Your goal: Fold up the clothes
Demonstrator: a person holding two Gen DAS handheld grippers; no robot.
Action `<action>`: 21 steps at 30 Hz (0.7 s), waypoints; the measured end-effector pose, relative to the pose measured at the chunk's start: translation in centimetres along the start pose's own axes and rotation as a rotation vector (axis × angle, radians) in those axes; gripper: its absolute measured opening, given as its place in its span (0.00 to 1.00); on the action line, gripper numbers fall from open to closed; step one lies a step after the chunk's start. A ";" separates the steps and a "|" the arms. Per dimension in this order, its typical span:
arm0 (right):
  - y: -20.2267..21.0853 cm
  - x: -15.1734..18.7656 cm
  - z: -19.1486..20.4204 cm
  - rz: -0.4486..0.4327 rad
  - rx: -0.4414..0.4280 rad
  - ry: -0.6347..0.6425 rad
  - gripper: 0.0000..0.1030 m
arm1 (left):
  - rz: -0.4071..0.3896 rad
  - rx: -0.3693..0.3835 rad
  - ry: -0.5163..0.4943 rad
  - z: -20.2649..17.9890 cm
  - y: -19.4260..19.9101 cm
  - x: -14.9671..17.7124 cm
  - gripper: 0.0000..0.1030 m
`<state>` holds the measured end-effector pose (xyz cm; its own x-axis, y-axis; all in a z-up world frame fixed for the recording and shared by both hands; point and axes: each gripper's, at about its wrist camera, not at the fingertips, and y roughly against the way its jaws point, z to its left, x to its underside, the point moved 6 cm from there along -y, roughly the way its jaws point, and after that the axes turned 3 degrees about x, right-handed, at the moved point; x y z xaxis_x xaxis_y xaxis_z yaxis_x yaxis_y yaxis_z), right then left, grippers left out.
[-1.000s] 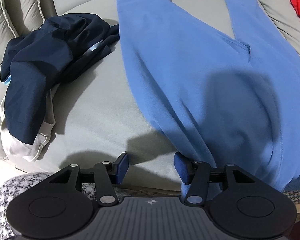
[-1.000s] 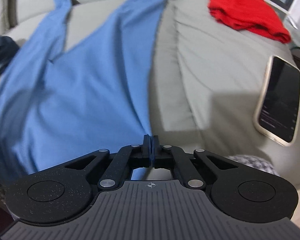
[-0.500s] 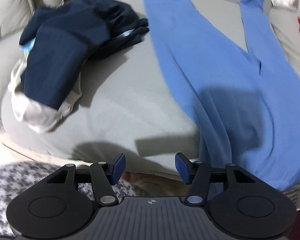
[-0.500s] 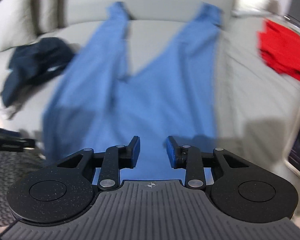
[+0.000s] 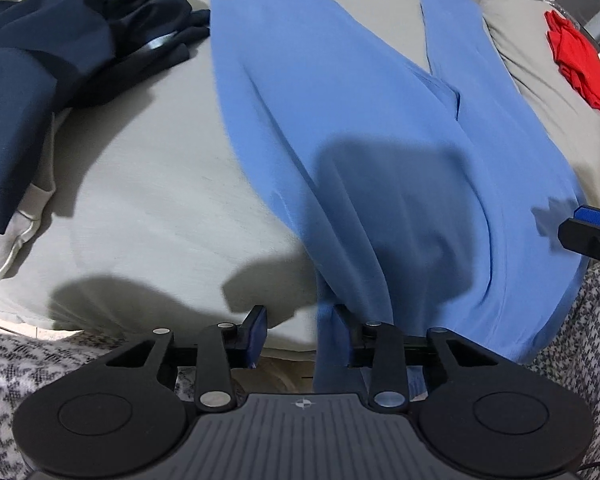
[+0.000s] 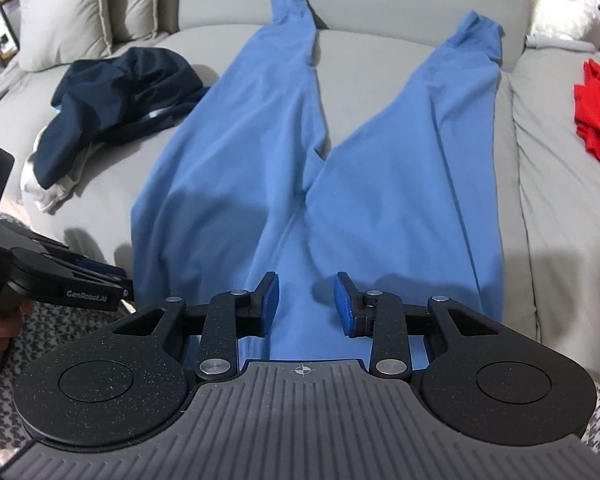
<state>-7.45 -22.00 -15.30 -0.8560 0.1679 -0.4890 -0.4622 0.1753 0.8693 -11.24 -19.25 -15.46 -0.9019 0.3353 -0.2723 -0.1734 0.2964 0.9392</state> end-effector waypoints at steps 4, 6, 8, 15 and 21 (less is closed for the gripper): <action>-0.1 0.3 0.0 0.004 -0.021 -0.001 0.36 | -0.016 0.049 0.057 -2.8 1.4 1.4 0.36; -0.1 0.5 -0.1 0.003 -0.029 0.002 0.36 | -0.011 0.062 0.094 -2.3 1.3 1.3 0.38; -0.2 0.7 -0.1 0.006 -0.035 0.001 0.36 | 0.007 0.099 0.157 -3.0 1.1 1.6 0.38; -0.4 1.4 -0.4 0.021 -0.041 -0.009 0.36 | 0.000 0.118 0.170 -6.5 1.3 1.6 0.32; -0.2 1.5 -0.3 0.022 -0.027 -0.007 0.37 | -0.016 0.159 0.150 -8.8 2.0 1.9 0.00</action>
<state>-8.72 -22.10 -16.19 -0.8645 0.1787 -0.4698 -0.4491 0.1449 0.8816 -16.73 -25.88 -12.24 -0.9505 0.1960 -0.2413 -0.1341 0.4417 0.8871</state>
